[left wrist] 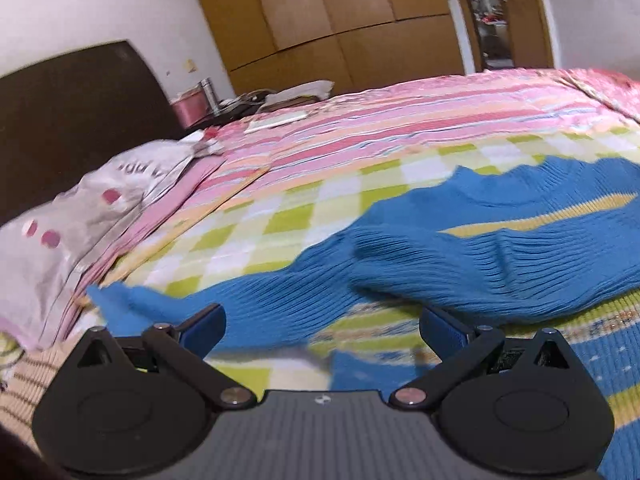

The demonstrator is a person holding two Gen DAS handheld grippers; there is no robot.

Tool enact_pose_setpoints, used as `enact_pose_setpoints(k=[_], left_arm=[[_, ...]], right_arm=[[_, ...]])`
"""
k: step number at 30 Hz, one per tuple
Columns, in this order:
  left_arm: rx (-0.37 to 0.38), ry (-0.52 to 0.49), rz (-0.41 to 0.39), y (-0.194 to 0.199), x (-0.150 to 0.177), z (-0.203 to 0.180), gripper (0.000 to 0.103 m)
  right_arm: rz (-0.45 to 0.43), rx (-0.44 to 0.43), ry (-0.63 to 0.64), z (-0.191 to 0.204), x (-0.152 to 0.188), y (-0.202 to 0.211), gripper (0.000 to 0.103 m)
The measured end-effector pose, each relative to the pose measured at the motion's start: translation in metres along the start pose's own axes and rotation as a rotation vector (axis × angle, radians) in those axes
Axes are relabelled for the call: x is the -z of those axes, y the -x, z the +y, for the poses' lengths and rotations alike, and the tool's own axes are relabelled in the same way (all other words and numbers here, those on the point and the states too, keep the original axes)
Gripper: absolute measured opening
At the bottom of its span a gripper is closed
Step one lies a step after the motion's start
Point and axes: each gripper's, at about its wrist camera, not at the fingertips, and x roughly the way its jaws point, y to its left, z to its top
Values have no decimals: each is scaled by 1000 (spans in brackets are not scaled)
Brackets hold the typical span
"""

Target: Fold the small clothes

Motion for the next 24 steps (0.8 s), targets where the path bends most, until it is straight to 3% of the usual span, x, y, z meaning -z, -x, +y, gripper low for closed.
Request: enact_pose_setpoints(k=[8,15,19,24], left_arm=[[-18,51,45,19,29,35,103],[47,122,83,50,67,59,103],[99,155,89,55,82,66,103],[150,146,70,52,83,71,103]], right_arm=[[-34,-160,162,70,13,17,24],[-34,-327,316,160,17,14,25],[-26,-357,421,209,20,4,26],[-39,-278,551,251,24,-18,30]])
